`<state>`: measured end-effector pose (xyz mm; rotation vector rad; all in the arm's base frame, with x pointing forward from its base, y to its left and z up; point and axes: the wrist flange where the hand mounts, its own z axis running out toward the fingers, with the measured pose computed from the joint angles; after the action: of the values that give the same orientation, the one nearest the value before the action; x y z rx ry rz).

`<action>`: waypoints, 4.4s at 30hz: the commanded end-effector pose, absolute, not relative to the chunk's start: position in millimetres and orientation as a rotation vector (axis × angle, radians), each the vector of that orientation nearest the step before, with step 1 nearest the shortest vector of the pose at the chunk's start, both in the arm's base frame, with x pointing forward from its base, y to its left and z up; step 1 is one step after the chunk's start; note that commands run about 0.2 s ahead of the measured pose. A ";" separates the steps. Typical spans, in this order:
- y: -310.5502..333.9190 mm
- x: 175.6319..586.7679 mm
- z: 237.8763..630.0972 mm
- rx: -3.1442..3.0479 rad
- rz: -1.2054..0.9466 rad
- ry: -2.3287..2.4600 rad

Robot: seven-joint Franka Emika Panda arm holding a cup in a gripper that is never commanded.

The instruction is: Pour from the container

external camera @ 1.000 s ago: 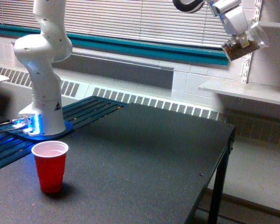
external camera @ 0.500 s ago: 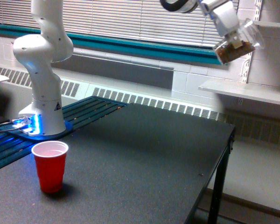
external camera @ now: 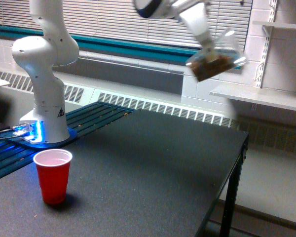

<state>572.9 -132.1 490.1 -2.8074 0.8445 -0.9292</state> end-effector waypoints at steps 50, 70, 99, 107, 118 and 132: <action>-329.4 252.5 372.0 -3.080 -0.648 1.074; -321.6 206.9 340.3 -3.159 -0.488 1.056; -303.8 210.0 324.4 -3.293 -0.332 0.911; -305.5 216.6 326.2 -3.328 -0.306 0.890; -302.9 224.0 324.0 -3.371 -0.274 0.838; -302.0 228.1 326.0 -3.415 -0.256 0.788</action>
<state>225.3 -301.4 323.4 -3.4055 0.7733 -0.2542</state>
